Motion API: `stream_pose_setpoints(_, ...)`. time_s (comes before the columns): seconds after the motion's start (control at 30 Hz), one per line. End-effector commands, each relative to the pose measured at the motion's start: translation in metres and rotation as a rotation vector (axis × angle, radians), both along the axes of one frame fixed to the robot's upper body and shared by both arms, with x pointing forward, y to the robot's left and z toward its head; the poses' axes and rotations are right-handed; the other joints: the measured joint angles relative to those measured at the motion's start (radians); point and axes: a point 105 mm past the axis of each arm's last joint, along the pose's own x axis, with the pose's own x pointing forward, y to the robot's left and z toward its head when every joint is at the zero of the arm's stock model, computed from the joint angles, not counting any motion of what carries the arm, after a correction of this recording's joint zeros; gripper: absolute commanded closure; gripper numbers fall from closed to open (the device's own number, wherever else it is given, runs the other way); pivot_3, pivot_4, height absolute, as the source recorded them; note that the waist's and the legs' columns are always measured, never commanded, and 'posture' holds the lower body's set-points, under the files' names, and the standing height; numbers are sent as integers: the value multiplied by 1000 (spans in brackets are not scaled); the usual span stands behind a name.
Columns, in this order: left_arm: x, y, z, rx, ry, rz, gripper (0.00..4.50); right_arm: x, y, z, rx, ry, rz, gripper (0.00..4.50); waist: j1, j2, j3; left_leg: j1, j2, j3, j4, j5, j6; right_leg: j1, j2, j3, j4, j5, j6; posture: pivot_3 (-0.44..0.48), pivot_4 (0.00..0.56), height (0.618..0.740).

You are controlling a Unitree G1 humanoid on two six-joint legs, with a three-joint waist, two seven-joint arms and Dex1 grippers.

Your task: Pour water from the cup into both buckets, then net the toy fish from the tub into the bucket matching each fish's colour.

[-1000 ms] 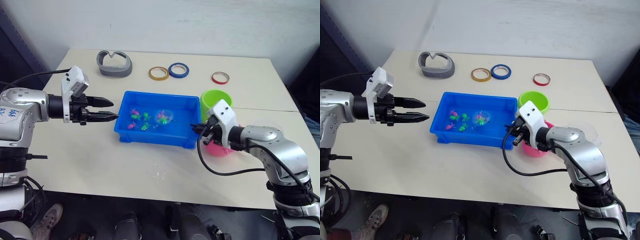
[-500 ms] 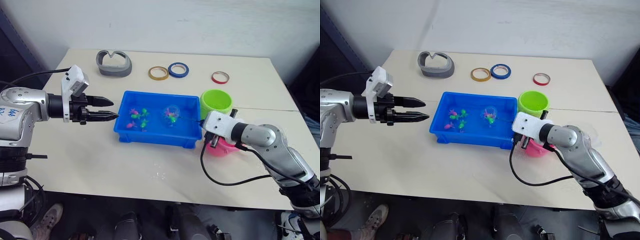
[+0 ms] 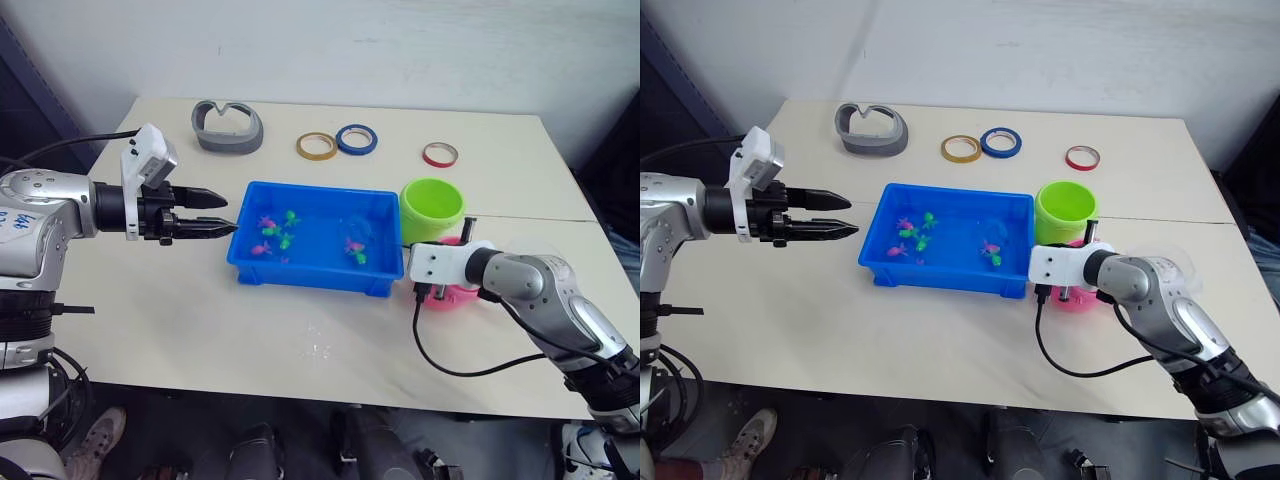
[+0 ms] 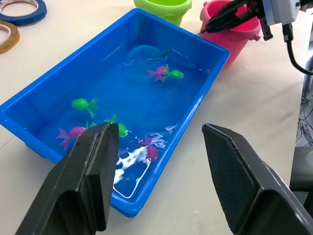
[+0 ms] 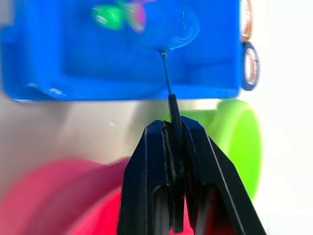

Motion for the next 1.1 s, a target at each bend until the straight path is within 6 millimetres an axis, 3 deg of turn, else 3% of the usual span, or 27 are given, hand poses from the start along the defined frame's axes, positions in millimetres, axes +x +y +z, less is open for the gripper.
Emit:
stream_pose_setpoints(0.03,-2,-2,12,-3,-51,-18,1477,4,-3,17,70,-33,-38,4500,0,0,0,0,0,0,0,0,0,0,0,0,0,0,0,0,150,693)
stream_pose_setpoints(0.23,-2,-3,12,-8,-51,-20,1477,-11,-14,11,96,96,-73,4500,4,0,0,0,0,0,0,0,0,0,0,0,0,0,0,0,150,693)
stream_pose_setpoints(0.83,0,-6,7,-15,-45,-29,1477,-38,-18,10,25,229,-56,4500,4,0,0,0,0,0,0,0,0,0,0,0,0,0,0,0,150,693)
stream_pose_setpoints(1.1,-1,-5,7,-19,-45,-26,1477,-43,-16,9,128,319,-98,4500,5,0,0,0,0,0,0,0,0,0,0,0,0,0,0,0,150,693)
